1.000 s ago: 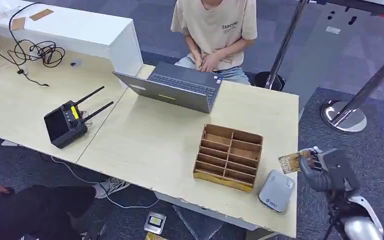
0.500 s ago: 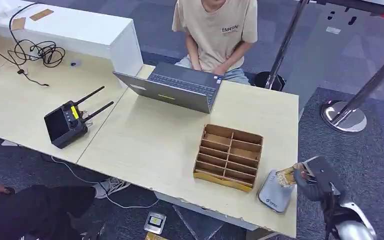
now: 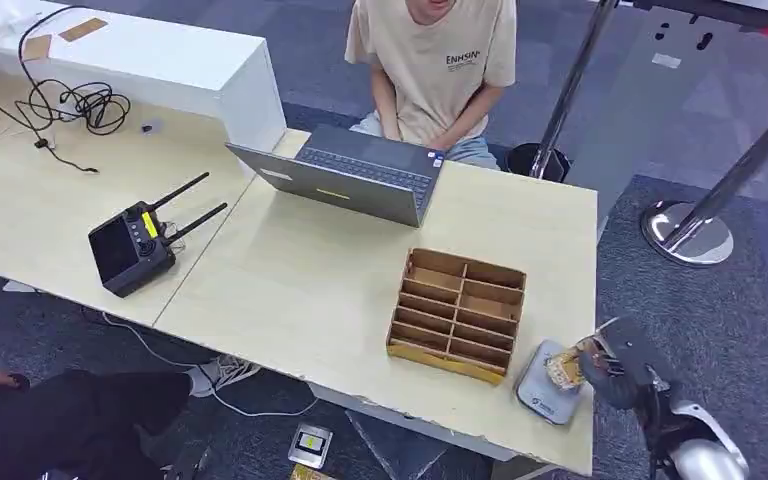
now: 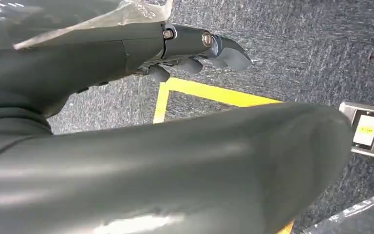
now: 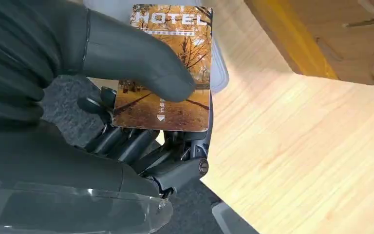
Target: Pass the card to the sensor for recognition and then transmit it.
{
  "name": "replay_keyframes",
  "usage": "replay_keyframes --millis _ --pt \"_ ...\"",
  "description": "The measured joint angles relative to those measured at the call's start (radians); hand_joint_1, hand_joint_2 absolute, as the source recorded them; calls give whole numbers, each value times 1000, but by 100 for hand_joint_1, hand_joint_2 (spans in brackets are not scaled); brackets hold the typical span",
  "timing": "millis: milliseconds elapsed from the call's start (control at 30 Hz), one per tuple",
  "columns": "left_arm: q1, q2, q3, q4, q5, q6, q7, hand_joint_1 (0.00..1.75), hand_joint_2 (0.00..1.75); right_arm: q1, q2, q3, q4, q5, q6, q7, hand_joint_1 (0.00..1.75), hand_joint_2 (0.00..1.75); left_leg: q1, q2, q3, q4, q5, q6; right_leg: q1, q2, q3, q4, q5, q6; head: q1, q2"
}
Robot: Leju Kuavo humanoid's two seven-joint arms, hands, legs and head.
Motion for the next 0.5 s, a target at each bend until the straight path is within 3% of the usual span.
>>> replay_keyframes --millis 267,500 --pt "0 0 3 0 5 2 1 0 0 -26 -14 51 33 97 -50 78 175 175 0 0 0 0 0 0 0 0 0 0 0 0 0 0" --pt "0 0 3 0 6 3 2 0 0 -44 -19 85 49 165 -90 109 175 175 0 0 0 0 0 0 0 0 0 0 0 0 0 0"
